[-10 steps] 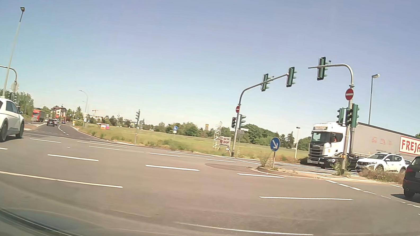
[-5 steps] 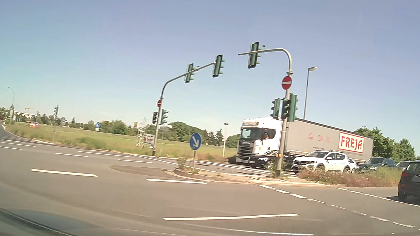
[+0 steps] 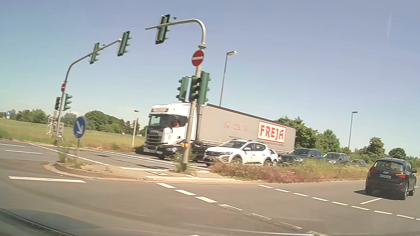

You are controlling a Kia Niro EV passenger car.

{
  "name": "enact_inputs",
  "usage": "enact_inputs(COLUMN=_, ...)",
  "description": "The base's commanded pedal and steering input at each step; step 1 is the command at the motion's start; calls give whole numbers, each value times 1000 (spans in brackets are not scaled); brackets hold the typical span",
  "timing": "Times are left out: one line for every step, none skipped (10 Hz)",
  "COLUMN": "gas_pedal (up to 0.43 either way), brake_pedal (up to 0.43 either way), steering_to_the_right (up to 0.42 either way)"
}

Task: Follow the waypoints while adhering to traffic rules and regulations

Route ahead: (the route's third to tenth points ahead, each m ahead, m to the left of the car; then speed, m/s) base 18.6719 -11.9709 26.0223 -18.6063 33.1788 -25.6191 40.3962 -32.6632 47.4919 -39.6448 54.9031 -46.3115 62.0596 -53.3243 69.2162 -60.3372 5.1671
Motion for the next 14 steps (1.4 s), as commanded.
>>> enact_inputs(gas_pedal=130, brake_pedal=30, steering_to_the_right=489)
enact_inputs(gas_pedal=138, brake_pedal=30, steering_to_the_right=482)
enact_inputs(gas_pedal=157, brake_pedal=30, steering_to_the_right=470)
enact_inputs(gas_pedal=157, brake_pedal=30, steering_to_the_right=459)
enact_inputs(gas_pedal=169, brake_pedal=30, steering_to_the_right=448)
enact_inputs(gas_pedal=189, brake_pedal=30, steering_to_the_right=431)
enact_inputs(gas_pedal=197, brake_pedal=30, steering_to_the_right=413)
enact_inputs(gas_pedal=220, brake_pedal=30, steering_to_the_right=390)
enact_inputs(gas_pedal=220, brake_pedal=30, steering_to_the_right=362)
enact_inputs(gas_pedal=228, brake_pedal=30, steering_to_the_right=320)
enact_inputs(gas_pedal=240, brake_pedal=30, steering_to_the_right=269)
enact_inputs(gas_pedal=248, brake_pedal=30, steering_to_the_right=221)
enact_inputs(gas_pedal=248, brake_pedal=30, steering_to_the_right=161)
enact_inputs(gas_pedal=260, brake_pedal=30, steering_to_the_right=112)
